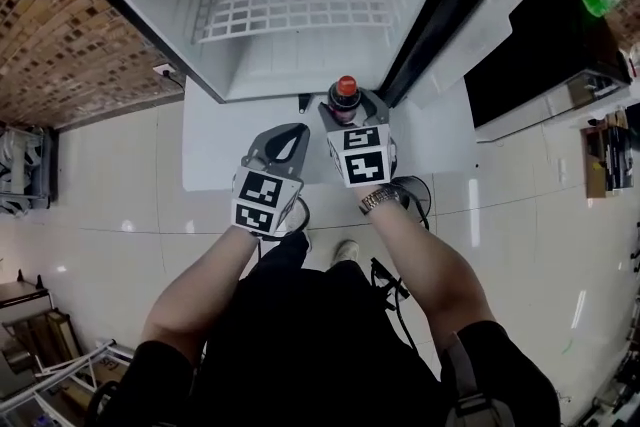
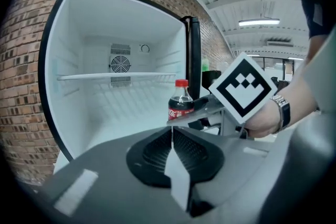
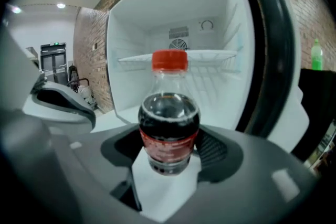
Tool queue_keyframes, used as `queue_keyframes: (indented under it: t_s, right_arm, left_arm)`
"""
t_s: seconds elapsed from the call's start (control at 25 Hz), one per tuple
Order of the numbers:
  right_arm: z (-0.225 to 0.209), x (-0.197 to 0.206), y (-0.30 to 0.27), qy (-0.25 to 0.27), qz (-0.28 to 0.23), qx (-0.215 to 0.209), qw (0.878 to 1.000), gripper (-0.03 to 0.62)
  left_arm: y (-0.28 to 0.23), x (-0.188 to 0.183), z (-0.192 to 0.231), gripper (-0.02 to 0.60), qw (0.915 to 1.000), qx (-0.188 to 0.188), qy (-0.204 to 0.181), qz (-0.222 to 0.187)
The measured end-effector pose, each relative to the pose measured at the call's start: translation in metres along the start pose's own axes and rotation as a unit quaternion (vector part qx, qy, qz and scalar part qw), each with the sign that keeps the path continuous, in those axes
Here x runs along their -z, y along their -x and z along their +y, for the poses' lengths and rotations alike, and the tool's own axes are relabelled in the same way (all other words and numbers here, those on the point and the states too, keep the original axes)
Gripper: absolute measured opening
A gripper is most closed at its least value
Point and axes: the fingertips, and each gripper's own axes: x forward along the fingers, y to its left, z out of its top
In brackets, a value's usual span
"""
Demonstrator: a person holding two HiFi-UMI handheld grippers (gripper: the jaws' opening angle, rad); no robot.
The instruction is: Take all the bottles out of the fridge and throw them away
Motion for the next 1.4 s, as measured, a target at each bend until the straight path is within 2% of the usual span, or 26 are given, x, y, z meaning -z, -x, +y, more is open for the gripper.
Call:
queue_keyframes:
  t_s: [0.28, 0.8, 1.08, 1.4]
  right_arm:
    - [-0.017, 0.033, 0.076, -0.005, -0.001, 0.011, 1.0, 0.308]
    - [-0.086, 0.146, 0.188, -0.066, 0.029, 0.071, 0.995, 0.308]
    - [-0.118, 0.22, 0.215, -0.118, 0.059, 0.105, 0.986, 0.308]
    - [-0.134, 0.33, 0.218, -0.187, 0.124, 0.134, 0.965, 0.308]
  left_arm:
    - [-0.005, 0.001, -0.073, 0.012, 0.9996, 0.028, -0.008, -0.001]
    - [-0.042, 0.028, -0.223, 0.012, 0.9919, 0.118, -0.032, 0.034]
    - [-0.074, 0.059, -0.281, 0.012, 0.9821, 0.169, -0.042, 0.072]
    - [-0.115, 0.122, -0.327, 0.012, 0.9652, 0.229, -0.042, 0.119]
